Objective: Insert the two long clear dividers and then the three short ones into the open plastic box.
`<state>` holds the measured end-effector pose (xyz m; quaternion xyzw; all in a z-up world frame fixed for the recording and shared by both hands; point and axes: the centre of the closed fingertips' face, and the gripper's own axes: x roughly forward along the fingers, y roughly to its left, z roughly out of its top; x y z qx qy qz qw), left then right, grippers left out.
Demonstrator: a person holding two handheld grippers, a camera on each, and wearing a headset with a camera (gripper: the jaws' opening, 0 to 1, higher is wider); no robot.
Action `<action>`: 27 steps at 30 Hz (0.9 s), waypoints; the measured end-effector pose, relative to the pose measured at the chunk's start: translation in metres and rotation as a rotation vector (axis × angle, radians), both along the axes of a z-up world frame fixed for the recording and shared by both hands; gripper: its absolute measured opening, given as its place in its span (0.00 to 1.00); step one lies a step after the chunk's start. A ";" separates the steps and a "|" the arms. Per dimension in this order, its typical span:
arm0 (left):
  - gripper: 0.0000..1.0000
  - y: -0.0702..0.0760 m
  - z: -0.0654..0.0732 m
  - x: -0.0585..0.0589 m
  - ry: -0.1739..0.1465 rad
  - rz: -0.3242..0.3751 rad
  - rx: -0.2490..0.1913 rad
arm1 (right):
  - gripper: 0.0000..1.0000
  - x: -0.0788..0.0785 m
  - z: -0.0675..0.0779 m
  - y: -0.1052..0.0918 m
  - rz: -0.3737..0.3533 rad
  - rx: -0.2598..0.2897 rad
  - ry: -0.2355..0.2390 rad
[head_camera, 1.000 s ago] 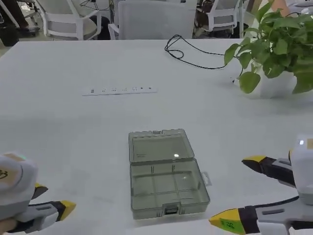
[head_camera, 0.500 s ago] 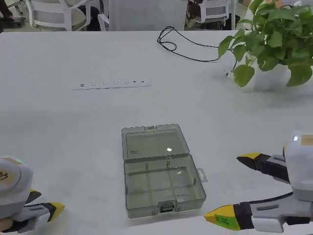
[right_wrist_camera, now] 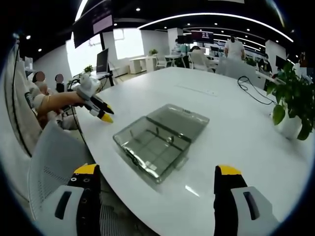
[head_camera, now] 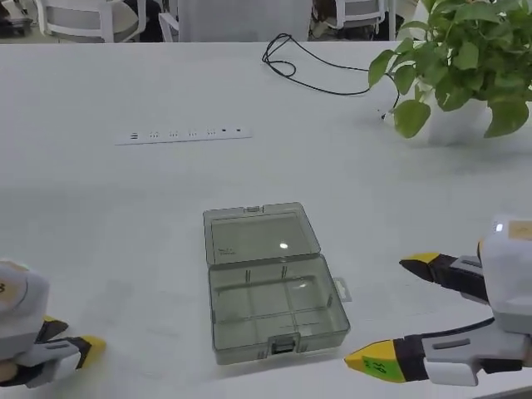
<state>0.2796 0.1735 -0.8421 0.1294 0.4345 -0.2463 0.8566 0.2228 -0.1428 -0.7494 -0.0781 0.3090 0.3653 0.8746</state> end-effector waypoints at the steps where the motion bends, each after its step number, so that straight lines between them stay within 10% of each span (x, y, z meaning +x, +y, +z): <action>1: 0.33 0.000 0.000 0.000 0.004 0.004 -0.003 | 0.97 0.000 0.000 0.000 -0.001 0.000 0.000; 27: 0.32 0.000 -0.002 -0.001 0.078 -0.007 0.043 | 0.90 0.000 -0.004 0.002 -0.031 0.031 0.047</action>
